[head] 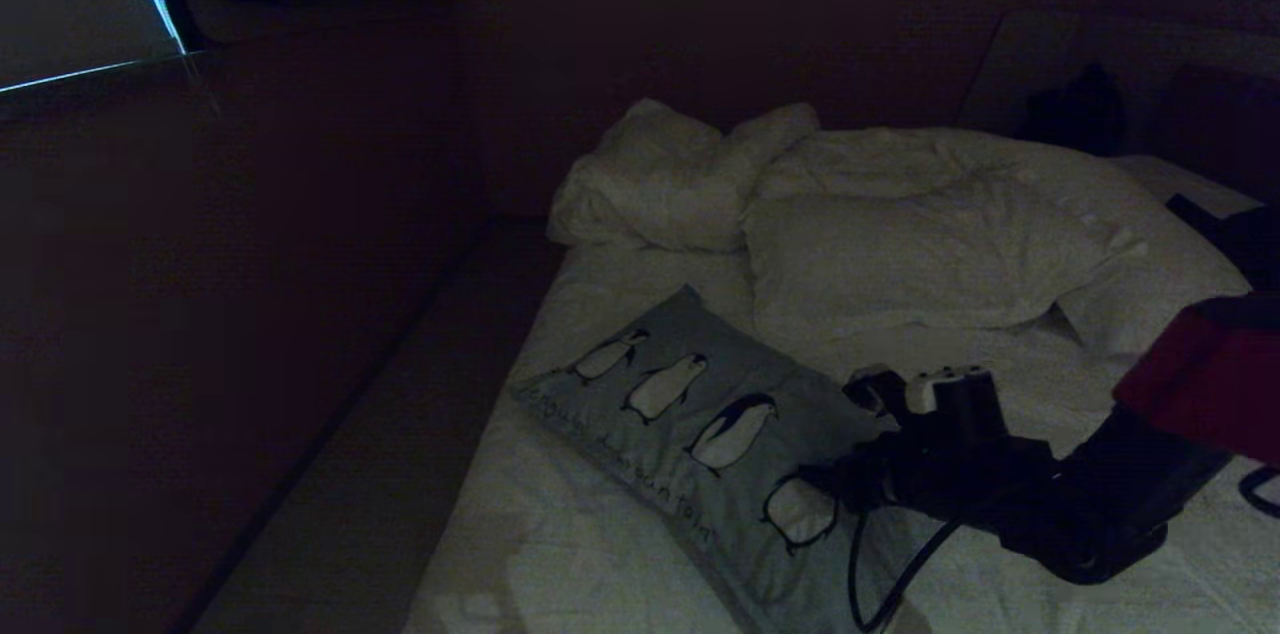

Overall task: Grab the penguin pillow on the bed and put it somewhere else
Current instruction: Pick up the pillow

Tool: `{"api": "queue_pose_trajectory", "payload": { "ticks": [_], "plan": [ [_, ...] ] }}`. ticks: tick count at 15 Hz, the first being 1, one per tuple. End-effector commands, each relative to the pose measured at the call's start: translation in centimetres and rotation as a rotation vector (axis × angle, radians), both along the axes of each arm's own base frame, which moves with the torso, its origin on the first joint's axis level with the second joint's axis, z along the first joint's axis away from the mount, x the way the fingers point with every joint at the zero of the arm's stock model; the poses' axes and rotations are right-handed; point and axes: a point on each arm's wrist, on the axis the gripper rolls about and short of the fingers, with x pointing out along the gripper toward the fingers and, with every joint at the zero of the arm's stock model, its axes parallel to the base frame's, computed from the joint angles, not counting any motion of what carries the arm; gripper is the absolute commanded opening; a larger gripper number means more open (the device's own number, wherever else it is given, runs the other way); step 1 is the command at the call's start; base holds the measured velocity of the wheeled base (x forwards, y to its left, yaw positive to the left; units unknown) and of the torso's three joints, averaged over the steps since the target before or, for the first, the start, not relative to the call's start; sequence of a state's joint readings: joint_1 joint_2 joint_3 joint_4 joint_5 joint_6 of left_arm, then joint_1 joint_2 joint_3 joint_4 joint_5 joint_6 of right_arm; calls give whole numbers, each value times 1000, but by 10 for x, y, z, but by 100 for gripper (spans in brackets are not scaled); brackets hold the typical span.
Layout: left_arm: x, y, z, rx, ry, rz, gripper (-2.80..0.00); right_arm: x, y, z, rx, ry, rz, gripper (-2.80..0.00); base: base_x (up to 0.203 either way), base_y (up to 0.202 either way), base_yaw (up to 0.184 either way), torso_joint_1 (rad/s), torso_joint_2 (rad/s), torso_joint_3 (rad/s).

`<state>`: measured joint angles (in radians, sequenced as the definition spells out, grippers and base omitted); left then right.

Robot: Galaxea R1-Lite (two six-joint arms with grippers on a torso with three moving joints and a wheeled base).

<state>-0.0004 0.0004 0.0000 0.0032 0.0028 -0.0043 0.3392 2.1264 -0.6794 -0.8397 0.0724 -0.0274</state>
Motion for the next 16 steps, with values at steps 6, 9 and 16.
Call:
{"api": "queue_pose_trajectory", "payload": {
  "ticks": [6, 9, 16],
  "plan": [
    [0, 0, 0, 0, 1, 1, -280, 8, 9, -43, -57, 18, -61, 0, 0, 0, 0, 0, 0, 0],
    [0, 0, 0, 0, 1, 1, -280, 8, 9, -50, -64, 37, -61, 0, 0, 0, 0, 0, 0, 0],
    [0, 0, 0, 0, 1, 1, -280, 7, 9, -57, -73, 54, -59, -280, 0, 0, 0, 0, 0, 0]
  ]
}}
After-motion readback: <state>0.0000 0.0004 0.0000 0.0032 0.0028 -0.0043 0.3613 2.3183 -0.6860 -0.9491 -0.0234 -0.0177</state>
